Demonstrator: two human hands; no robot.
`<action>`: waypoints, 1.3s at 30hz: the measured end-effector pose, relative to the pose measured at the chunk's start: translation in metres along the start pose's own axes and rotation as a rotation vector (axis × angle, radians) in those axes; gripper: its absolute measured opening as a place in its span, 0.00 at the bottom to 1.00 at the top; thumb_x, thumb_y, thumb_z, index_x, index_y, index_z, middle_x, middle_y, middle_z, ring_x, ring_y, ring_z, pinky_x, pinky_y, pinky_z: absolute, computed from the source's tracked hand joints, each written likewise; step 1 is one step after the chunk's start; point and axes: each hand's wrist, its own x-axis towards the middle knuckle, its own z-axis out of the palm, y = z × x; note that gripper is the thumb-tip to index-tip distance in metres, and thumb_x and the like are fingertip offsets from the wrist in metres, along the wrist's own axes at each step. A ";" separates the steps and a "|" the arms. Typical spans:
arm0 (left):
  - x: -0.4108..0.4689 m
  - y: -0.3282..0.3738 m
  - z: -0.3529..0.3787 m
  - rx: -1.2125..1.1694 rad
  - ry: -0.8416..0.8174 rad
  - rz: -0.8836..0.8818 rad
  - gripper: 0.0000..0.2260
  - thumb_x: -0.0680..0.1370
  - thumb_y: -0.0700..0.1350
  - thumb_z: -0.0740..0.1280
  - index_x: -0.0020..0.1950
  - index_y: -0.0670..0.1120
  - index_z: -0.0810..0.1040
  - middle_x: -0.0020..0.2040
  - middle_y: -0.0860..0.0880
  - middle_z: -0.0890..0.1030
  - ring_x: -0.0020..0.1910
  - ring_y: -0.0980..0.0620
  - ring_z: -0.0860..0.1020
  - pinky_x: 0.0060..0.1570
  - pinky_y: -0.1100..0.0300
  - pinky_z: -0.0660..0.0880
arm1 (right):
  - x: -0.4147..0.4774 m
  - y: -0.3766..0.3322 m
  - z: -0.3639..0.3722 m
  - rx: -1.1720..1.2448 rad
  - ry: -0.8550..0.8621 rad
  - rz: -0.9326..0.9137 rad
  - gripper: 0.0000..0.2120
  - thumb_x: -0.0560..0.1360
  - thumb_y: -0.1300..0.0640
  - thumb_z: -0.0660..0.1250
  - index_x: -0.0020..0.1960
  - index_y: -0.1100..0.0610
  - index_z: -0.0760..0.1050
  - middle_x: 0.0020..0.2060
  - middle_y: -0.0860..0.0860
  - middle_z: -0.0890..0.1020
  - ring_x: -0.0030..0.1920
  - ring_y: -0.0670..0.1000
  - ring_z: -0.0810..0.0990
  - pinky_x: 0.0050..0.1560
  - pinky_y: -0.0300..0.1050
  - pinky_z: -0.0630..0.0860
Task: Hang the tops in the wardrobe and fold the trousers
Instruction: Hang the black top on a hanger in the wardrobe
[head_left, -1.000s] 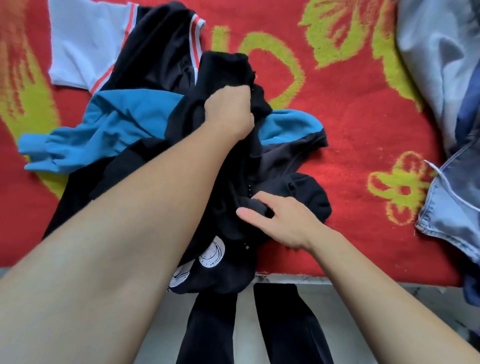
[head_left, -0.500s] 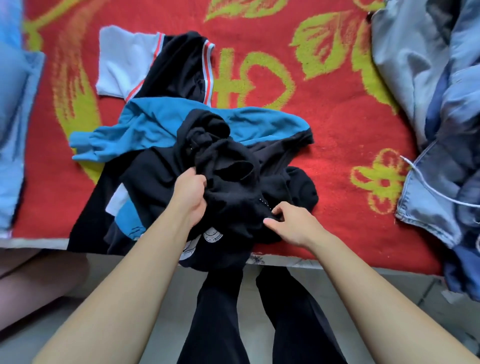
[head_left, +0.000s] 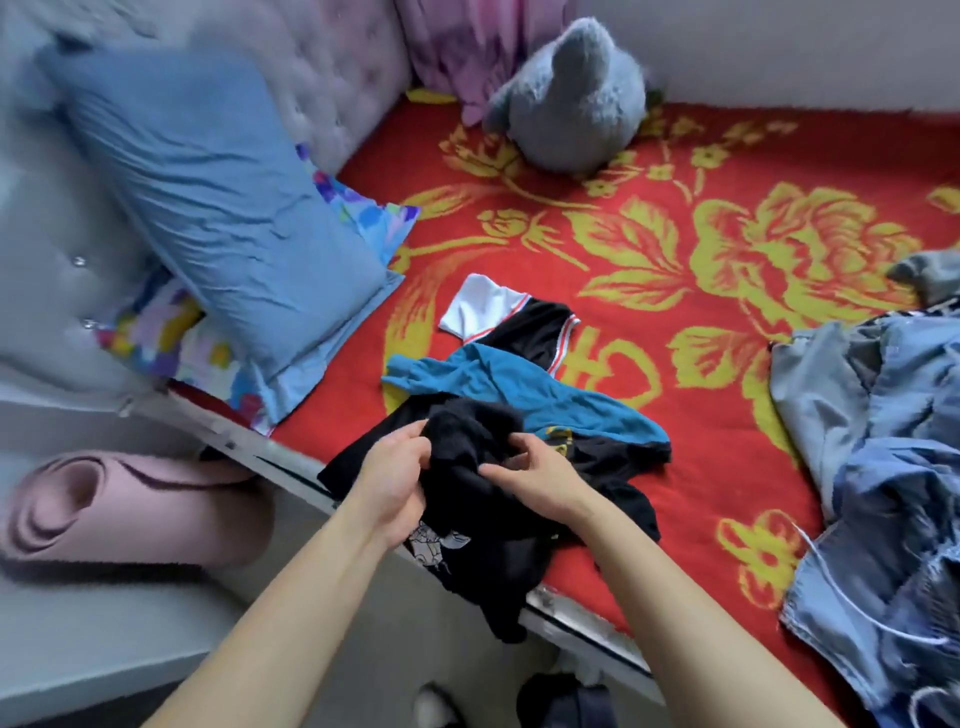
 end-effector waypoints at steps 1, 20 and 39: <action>-0.014 0.008 -0.007 -0.020 0.005 0.029 0.21 0.70 0.26 0.50 0.50 0.35 0.80 0.38 0.39 0.81 0.37 0.46 0.80 0.37 0.57 0.79 | -0.009 -0.012 0.005 -0.086 -0.013 -0.040 0.35 0.70 0.38 0.73 0.73 0.50 0.68 0.58 0.49 0.81 0.58 0.50 0.81 0.61 0.43 0.74; -0.403 -0.026 -0.324 0.771 0.987 0.561 0.10 0.65 0.48 0.64 0.45 0.60 0.74 0.41 0.61 0.80 0.40 0.52 0.78 0.37 0.60 0.71 | -0.318 -0.172 0.291 -0.260 0.165 -0.862 0.31 0.60 0.28 0.74 0.51 0.45 0.67 0.36 0.43 0.78 0.40 0.41 0.77 0.40 0.39 0.71; -0.641 -0.086 -0.527 0.611 1.373 0.417 0.10 0.68 0.51 0.63 0.37 0.66 0.79 0.35 0.61 0.81 0.41 0.50 0.78 0.41 0.56 0.76 | -0.453 -0.234 0.570 -0.181 -0.625 -0.649 0.15 0.81 0.63 0.55 0.51 0.56 0.81 0.37 0.52 0.83 0.36 0.48 0.84 0.38 0.46 0.83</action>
